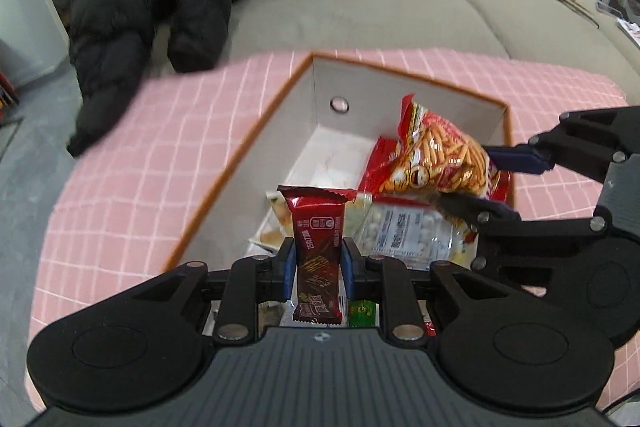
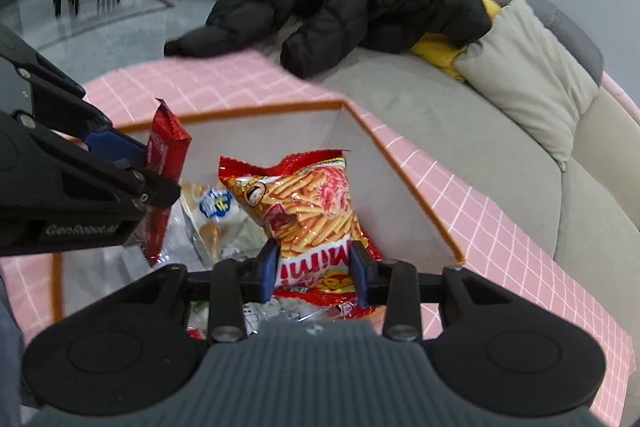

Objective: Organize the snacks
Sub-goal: 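Carry both snacks over the orange box and open both tools to drop them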

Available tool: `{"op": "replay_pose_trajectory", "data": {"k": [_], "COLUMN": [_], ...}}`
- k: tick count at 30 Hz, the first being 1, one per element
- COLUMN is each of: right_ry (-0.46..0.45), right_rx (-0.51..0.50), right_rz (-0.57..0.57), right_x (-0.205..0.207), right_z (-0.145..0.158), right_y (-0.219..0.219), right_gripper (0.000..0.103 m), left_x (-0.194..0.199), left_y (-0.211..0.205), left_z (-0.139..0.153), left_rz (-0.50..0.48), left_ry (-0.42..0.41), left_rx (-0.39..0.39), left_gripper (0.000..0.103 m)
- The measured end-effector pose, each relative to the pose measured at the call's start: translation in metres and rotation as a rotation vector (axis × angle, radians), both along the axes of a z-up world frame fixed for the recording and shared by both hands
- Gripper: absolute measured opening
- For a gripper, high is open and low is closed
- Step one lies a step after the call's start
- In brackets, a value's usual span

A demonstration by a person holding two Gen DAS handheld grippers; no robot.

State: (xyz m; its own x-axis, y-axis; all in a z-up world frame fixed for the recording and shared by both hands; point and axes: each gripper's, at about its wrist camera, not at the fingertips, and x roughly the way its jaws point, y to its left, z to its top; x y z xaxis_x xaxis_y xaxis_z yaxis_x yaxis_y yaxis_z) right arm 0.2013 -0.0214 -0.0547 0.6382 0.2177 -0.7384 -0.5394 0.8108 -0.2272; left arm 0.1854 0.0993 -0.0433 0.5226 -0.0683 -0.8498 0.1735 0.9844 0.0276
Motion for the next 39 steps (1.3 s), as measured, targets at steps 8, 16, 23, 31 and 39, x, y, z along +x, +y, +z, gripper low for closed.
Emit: {"op": "replay_pose_trajectory", "data": {"k": [8, 16, 23, 31, 39], "right_ry": [0.048, 0.088, 0.100, 0.090, 0.046], "right_rx": [-0.061, -0.100, -0.108, -0.096, -0.026], "right_rz": [-0.009, -0.024, -0.026, -0.007, -0.016], "right_x": [0.041, 0.060, 0.065, 0.060, 0.042], "right_z": [-0.032, -0.058, -0.065, -0.049, -0.011], "right_y": [0.010, 0.012, 0.013, 0.011, 0.002], "right_gripper": [0.034, 0.035, 0.035, 0.063, 0.068], "left_x": [0.023, 0.042, 0.049, 0.042, 0.023], "left_y": [-0.004, -0.009, -0.012, -0.009, -0.001], "left_z": [-0.029, -0.043, -0.047, -0.031, 0.009], "left_rz": [-0.013, -0.020, -0.012, 0.009, 0.041], "left_ry": [0.079, 0.092, 0.085, 0.045, -0.044], "left_rx": [-0.008, -0.019, -0.001, 0.025, 0.078], "left_gripper": [0.025, 0.026, 0.033, 0.071, 0.076]}}
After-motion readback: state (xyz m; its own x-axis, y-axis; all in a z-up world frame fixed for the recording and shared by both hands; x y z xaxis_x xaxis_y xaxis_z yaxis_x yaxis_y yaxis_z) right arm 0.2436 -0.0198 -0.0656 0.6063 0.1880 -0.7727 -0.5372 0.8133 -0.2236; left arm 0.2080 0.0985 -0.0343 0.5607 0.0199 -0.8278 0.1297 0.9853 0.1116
